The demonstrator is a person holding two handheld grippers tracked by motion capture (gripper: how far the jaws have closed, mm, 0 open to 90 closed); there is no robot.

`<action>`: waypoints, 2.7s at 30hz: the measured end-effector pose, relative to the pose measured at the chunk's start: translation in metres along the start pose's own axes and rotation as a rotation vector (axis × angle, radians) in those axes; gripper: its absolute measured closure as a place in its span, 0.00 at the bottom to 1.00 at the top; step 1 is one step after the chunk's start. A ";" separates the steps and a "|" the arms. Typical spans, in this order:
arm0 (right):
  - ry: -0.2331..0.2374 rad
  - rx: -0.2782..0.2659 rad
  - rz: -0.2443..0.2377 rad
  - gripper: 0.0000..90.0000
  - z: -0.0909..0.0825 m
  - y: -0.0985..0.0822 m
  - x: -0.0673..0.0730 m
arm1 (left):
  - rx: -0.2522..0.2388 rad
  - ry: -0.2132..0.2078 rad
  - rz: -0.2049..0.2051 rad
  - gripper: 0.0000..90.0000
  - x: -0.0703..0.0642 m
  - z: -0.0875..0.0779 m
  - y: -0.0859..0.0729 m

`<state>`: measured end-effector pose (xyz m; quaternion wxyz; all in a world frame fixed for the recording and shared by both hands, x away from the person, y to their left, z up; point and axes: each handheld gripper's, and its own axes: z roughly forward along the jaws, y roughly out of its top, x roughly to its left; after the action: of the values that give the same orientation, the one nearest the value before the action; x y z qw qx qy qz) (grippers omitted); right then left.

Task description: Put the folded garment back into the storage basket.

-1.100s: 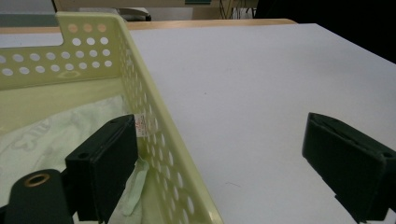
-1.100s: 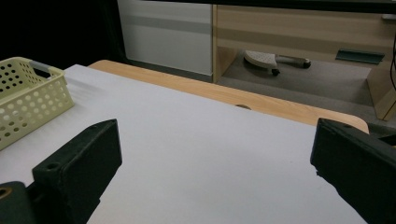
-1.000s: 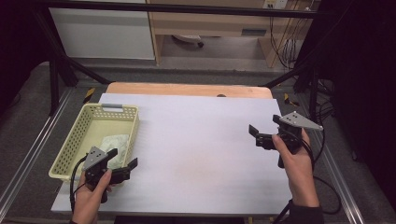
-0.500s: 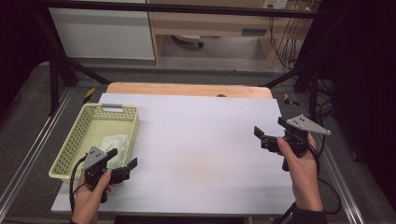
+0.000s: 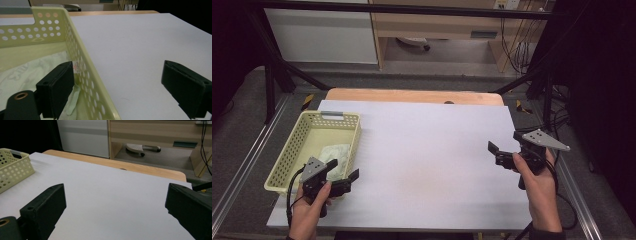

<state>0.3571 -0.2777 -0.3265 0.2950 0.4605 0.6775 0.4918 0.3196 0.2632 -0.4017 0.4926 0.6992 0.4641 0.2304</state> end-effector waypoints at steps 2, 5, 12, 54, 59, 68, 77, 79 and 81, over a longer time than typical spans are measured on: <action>-0.002 0.002 0.004 0.04 -0.001 -0.003 0.000 | 0.000 0.000 0.001 0.13 0.000 0.000 0.000; -0.005 0.008 0.001 0.04 -0.001 -0.007 0.000 | 0.000 0.001 0.000 0.13 0.000 0.000 0.000; 0.004 0.030 0.002 0.04 -0.001 -0.019 0.003 | 0.000 0.002 -0.003 0.13 0.000 0.000 0.000; 0.191 0.214 -0.043 0.05 0.017 -0.099 0.048 | -0.017 -0.002 -0.038 0.13 0.005 -0.004 0.000; 0.216 0.224 -0.043 0.05 0.023 -0.101 0.052 | -0.014 -0.006 -0.037 0.13 0.006 -0.004 0.000; 0.276 0.232 -0.077 0.05 0.044 -0.102 0.068 | -0.017 -0.006 -0.028 0.13 0.003 -0.003 0.000; 0.308 0.195 -0.091 0.05 0.069 -0.099 0.078 | -0.023 -0.039 0.006 0.12 -0.008 -0.003 0.003; 0.316 0.190 -0.093 0.05 0.073 -0.098 0.081 | -0.022 -0.046 0.015 0.12 -0.011 -0.003 0.003; 0.324 0.187 -0.105 0.05 0.078 -0.096 0.085 | -0.020 -0.055 0.018 0.12 -0.015 -0.001 0.003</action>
<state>0.3570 -0.1778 -0.4387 0.1635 0.3646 0.7820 0.4784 0.3130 0.2508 -0.3963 0.5100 0.7046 0.4416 0.2201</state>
